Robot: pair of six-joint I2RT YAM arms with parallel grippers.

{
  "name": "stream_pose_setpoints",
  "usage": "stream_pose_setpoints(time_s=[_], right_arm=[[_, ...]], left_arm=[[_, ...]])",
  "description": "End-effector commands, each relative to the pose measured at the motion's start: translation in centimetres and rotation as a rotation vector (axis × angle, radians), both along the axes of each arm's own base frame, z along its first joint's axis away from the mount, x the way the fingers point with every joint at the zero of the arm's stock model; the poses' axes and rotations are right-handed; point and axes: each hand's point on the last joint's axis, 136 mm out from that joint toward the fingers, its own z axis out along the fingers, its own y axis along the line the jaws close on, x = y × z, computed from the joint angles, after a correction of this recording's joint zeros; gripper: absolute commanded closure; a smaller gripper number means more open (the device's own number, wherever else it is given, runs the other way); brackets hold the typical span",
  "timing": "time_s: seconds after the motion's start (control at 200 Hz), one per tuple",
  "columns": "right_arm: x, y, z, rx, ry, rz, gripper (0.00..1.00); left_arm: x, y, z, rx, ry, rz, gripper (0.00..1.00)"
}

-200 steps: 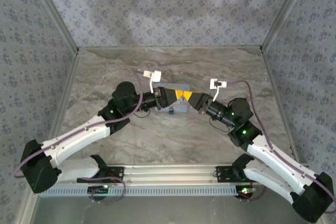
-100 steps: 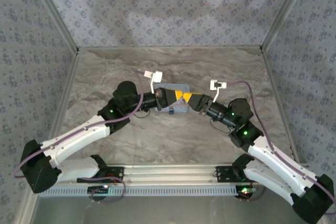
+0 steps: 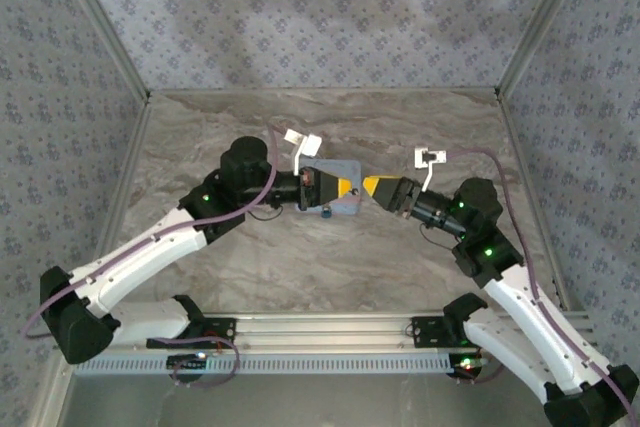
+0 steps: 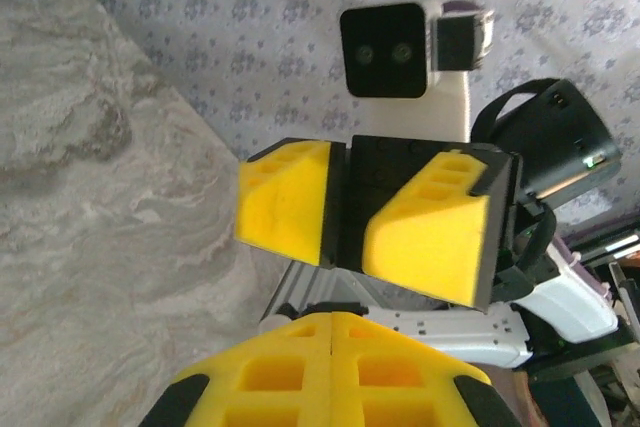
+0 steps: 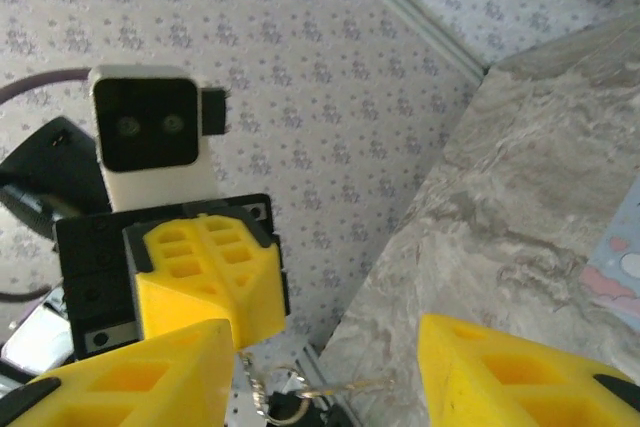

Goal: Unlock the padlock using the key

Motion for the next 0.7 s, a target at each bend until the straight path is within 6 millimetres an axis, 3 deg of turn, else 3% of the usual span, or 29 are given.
stream_pose_setpoints(time_s=[0.0, 0.15, 0.325, 0.44, 0.55, 0.695], right_arm=[[-1.7, 1.2, 2.1, 0.007, -0.073, 0.098, 0.48], [-2.1, 2.1, 1.7, -0.016, -0.074, 0.134, 0.52], [-2.2, 2.3, 1.7, -0.023, -0.081, 0.141, 0.67], [-2.3, 2.4, 1.4, -0.037, -0.075, 0.152, 0.69], [-2.5, 2.3, 1.3, -0.048, -0.076, 0.152, 0.78], [-2.7, 2.3, 1.3, -0.064, -0.079, 0.165, 0.75]], left_arm=[[-0.8, -0.1, 1.0, -0.008, -0.020, -0.043, 1.00], [-0.9, -0.1, 1.3, -0.025, -0.027, -0.046, 1.00], [-0.9, 0.0, 1.4, -0.022, -0.030, -0.044, 1.00], [-0.8, 0.0, 1.1, -0.016, -0.030, -0.038, 1.00], [-0.8, 0.1, 1.3, -0.019, -0.035, -0.036, 1.00], [-0.8, 0.0, 1.3, -0.014, -0.038, -0.038, 1.00]])
